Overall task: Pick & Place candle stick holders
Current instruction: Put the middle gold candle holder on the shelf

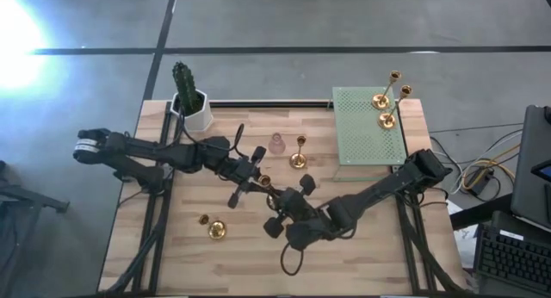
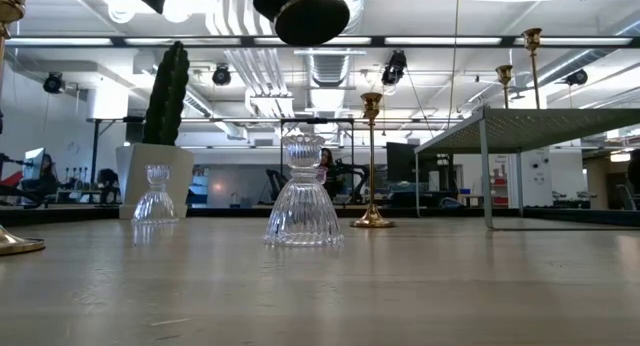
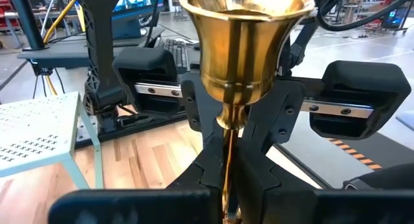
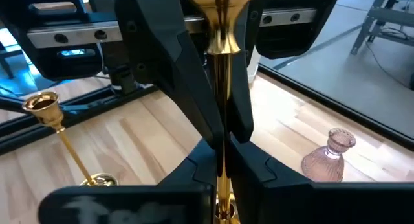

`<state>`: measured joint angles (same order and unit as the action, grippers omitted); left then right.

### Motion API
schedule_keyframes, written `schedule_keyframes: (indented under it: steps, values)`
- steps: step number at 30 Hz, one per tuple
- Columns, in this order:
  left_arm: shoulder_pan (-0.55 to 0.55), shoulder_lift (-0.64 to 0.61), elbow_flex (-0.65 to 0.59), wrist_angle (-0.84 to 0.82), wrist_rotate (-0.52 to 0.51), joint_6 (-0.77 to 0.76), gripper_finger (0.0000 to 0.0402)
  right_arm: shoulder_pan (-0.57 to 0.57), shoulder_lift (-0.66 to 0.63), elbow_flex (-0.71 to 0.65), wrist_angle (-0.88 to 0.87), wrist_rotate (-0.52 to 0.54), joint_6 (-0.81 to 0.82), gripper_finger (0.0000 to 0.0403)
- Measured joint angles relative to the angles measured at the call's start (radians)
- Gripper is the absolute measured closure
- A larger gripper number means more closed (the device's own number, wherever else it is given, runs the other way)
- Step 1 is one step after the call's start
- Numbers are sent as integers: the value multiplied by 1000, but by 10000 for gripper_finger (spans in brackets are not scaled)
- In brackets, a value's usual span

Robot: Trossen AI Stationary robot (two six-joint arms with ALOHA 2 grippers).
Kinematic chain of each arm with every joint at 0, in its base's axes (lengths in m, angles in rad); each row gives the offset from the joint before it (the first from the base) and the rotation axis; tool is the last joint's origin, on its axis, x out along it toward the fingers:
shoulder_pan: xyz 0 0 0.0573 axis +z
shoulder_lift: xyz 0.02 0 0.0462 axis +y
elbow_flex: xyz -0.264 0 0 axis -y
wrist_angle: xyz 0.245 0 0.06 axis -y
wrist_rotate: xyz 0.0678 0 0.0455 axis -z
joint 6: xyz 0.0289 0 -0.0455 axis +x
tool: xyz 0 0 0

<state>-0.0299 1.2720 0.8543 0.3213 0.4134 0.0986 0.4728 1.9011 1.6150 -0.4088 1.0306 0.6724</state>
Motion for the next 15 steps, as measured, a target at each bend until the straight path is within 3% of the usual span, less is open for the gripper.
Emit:
schedule_keyframes:
  steps: [9,15]
  values:
    - [0,0,-1,-6,11,2,369,0,0,0,1,-14,4,390]
    - [0,-1,-2,-23,16,25,231,8,0,0,-11,-8,12,391]
